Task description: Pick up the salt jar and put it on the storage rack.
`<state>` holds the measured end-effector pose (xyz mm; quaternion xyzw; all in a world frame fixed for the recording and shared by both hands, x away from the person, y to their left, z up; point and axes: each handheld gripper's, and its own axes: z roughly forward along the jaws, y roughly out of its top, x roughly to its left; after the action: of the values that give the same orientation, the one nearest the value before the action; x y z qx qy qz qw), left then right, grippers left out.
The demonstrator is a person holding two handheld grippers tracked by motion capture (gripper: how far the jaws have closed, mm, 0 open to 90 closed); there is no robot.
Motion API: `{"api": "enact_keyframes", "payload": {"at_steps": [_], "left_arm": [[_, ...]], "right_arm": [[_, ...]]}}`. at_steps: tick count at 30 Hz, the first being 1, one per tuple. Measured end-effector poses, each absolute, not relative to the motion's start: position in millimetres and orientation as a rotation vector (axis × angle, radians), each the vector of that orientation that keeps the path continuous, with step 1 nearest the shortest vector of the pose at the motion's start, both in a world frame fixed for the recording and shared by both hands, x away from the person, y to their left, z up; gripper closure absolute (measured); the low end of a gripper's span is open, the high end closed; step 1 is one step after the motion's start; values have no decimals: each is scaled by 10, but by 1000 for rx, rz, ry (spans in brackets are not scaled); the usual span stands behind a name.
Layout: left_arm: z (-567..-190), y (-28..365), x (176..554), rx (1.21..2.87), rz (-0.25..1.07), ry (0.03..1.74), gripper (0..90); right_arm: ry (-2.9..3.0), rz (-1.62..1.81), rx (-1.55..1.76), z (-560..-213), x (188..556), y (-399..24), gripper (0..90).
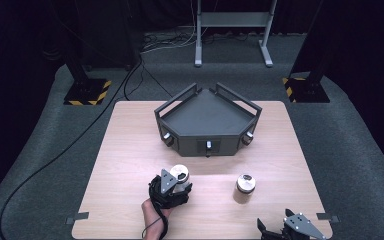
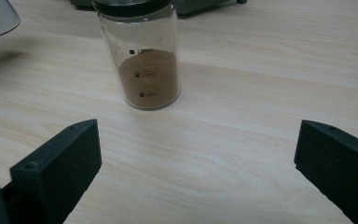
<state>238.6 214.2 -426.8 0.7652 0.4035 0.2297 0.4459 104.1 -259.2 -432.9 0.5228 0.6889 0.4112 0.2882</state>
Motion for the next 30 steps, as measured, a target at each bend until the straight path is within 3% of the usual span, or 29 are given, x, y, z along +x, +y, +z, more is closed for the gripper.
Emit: {"api": "enact_keyframes", "payload": {"at_steps": [30], "left_arm": [[-4163, 2288, 2423, 1874, 571, 1026, 315]], "right_arm": [[1844, 1073, 1400, -4319, 1046, -2578, 0]]}}
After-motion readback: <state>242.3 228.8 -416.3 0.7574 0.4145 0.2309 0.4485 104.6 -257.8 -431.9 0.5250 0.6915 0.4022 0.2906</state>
